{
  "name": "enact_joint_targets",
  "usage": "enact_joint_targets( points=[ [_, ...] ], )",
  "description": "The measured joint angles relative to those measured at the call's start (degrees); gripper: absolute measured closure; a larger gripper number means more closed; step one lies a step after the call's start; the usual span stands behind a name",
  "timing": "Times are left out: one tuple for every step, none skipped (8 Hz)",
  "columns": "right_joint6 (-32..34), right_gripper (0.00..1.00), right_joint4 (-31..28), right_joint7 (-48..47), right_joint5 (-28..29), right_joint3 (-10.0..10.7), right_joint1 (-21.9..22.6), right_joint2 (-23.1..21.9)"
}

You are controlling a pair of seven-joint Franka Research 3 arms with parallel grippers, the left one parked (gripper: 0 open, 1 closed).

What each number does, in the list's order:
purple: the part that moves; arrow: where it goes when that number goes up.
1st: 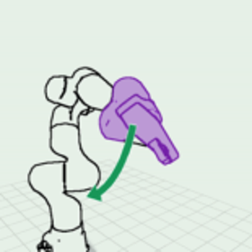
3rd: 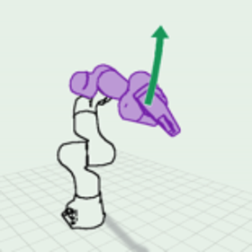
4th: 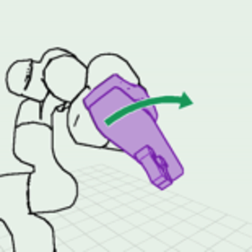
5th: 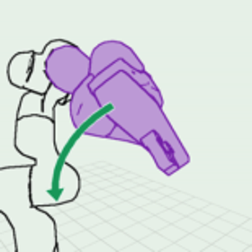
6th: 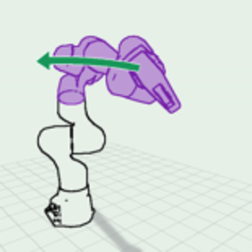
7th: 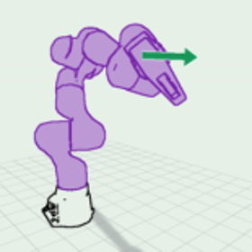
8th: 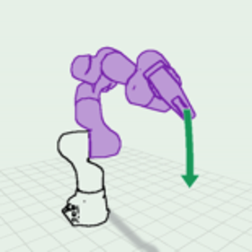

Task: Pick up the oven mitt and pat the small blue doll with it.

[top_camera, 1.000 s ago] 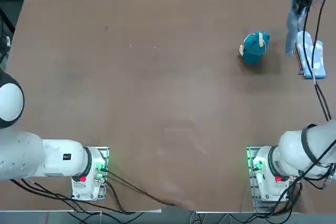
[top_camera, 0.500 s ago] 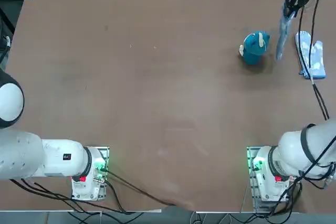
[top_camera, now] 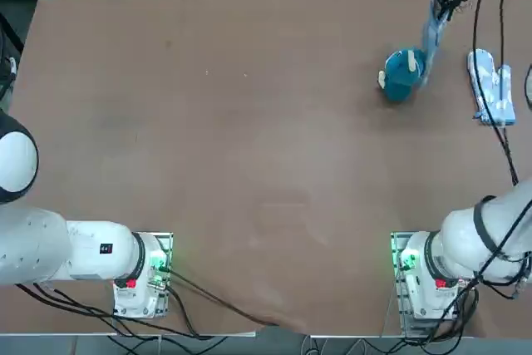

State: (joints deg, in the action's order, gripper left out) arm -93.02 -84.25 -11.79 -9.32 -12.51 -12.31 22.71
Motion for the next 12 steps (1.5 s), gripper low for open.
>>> enact_joint_targets(
  points=[
    [-0.3,0.96,1.9,-0.7,0.3,0.1,-0.3,1.7],
    [-0.5,0.96,3.8,-1.0,0.2,0.3,-0.4,3.0],
    [-0.7,0.96,5.5,-0.9,-1.3,0.8,-0.5,3.8],
    [-0.7,0.96,6.5,-0.1,-4.5,1.4,-0.5,3.9],
    [0.0,0.96,7.1,1.2,-7.0,1.5,-0.6,3.9],
    [2.0,0.96,7.4,2.3,-8.3,1.5,-0.5,3.9],
    [5.7,0.96,7.5,4.1,-8.8,1.5,-0.3,3.9],
    [9.8,0.96,7.6,5.5,-8.9,1.4,-0.2,3.9],
    [12.6,0.96,7.6,5.9,-8.9,1.3,0.2,3.9],
    [14.2,0.96,7.3,5.9,-8.9,1.2,0.9,4.0],
    [14.7,0.96,7.0,5.9,-8.8,1.2,1.9,4.1],
    [14.7,0.96,6.8,5.6,-8.6,1.1,3.1,4.3]
  ],
)
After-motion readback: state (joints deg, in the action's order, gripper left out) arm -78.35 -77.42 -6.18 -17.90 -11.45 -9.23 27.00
